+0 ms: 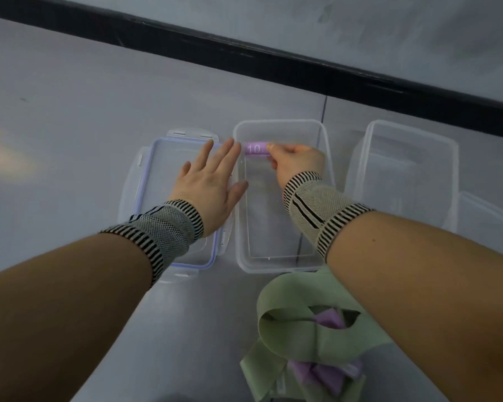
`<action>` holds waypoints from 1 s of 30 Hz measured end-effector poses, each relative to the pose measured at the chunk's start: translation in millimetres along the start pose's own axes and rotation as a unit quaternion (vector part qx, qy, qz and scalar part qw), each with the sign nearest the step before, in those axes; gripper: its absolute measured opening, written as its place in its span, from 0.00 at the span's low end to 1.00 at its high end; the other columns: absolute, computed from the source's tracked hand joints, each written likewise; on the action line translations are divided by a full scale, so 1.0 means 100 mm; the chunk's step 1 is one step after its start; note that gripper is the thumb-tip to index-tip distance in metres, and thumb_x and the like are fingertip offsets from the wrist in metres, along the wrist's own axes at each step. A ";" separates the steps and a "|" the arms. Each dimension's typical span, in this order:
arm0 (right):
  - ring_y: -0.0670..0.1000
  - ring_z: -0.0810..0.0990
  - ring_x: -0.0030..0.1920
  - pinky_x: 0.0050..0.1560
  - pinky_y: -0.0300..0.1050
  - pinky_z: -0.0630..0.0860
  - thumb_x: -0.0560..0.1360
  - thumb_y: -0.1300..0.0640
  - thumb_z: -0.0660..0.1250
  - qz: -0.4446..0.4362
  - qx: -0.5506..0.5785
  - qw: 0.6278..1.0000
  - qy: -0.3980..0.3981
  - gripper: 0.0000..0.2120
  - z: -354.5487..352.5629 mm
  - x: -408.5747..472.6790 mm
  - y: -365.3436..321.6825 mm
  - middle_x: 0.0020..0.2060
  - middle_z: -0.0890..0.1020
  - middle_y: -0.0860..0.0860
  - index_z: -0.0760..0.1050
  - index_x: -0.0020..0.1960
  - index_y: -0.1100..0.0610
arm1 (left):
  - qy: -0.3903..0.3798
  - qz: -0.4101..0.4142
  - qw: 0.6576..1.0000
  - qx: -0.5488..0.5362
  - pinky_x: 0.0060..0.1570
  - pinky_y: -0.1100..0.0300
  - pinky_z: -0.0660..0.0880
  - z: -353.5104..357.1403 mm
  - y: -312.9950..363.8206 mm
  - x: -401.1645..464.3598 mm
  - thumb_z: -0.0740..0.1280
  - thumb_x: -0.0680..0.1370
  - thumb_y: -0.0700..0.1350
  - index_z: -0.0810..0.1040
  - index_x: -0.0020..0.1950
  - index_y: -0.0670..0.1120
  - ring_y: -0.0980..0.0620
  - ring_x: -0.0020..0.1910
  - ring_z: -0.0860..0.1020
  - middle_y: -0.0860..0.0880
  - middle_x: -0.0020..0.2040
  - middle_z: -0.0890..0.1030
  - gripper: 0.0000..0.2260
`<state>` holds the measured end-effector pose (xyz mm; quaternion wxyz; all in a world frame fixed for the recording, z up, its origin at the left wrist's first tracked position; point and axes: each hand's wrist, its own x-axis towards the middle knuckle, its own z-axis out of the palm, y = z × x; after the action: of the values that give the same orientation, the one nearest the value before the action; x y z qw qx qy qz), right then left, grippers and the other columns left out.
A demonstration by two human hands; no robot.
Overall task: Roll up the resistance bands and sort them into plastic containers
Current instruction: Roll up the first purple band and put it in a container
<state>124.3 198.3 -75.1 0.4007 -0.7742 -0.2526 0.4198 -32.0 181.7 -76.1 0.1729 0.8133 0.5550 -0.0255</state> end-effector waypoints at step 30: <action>0.54 0.69 0.58 0.53 0.44 0.63 0.77 0.41 0.60 -0.206 -0.387 0.897 0.062 0.16 0.29 0.30 0.40 0.55 0.78 0.48 0.77 0.55 0.50 | 0.021 0.007 0.998 -0.062 0.74 0.45 0.49 0.23 0.02 0.03 0.41 0.78 0.59 0.40 0.77 0.51 0.52 0.76 0.42 0.55 0.78 0.43 0.29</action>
<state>117.3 210.2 -131.7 0.1618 -0.8233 -0.5234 0.1481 -26.1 176.3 -98.3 0.2116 0.8055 0.5529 0.0269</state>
